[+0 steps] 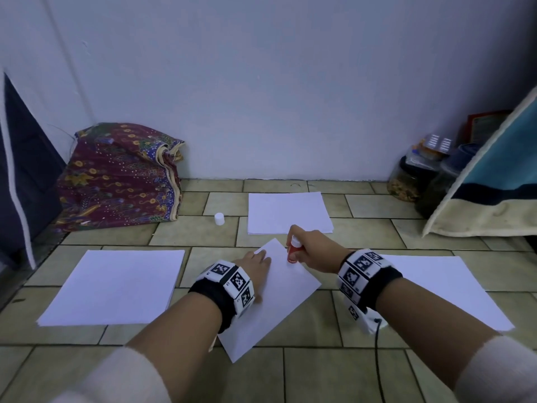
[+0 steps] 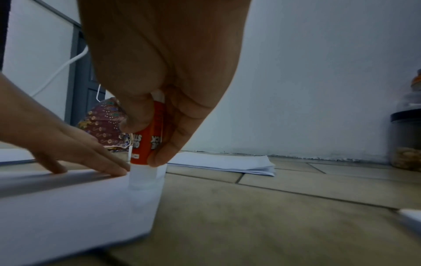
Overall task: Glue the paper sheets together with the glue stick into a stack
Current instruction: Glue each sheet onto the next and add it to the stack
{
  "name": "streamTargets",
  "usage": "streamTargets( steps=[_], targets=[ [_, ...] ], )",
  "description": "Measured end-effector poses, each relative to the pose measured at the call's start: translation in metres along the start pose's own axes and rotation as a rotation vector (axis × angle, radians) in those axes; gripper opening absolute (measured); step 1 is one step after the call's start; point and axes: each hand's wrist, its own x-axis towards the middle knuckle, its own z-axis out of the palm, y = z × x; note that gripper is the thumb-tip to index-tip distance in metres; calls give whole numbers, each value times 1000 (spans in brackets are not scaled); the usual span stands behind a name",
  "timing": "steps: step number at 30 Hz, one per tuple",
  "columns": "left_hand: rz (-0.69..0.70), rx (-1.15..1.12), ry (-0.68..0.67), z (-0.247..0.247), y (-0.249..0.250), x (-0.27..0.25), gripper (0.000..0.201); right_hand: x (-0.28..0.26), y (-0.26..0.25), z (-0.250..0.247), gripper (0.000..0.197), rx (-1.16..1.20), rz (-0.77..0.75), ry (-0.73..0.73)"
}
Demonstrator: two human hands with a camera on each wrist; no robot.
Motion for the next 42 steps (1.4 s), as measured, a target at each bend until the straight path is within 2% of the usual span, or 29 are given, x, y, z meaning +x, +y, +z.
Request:
streamTargets(
  steps=[7,12,14,16,18,20,22,24,26,30,33,35,39,42],
  targets=[
    [101,-9,-20,-4,-7,1,96,-39,12,-1,15,-19,5,-54],
    [112,33,-36,-5,-8,-1,91,-42,26,-5,18,46,77,-20],
    [86,22,-8,-3,-8,-4,90,-39,35,-5,16,210,161,31],
    [47,31,55,0,-5,-6,88,-37,41,-5,13,462,264,151],
    [23,70,136,3,1,-7,89,-34,44,-6,21,752,381,262],
    [51,60,187,5,7,-7,93,-31,42,-7,22,1008,484,326],
    [138,6,180,5,12,-6,94,-27,40,-6,19,1084,503,360],
    [184,-22,123,4,14,-7,89,-20,36,-4,18,998,463,383],
    [158,9,94,2,11,-9,84,-13,31,0,17,845,408,417],
    [57,49,146,0,2,-8,91,-1,18,6,17,667,356,482],
    [-39,-69,157,9,-6,-2,94,10,5,10,18,486,323,454],
    [-86,-143,111,16,-8,3,103,18,-3,11,21,426,300,433],
    [-92,-197,58,23,-9,6,110,35,-19,11,18,418,271,411],
    [-104,-210,66,27,-10,10,117,46,-31,13,21,322,258,323]
  ],
)
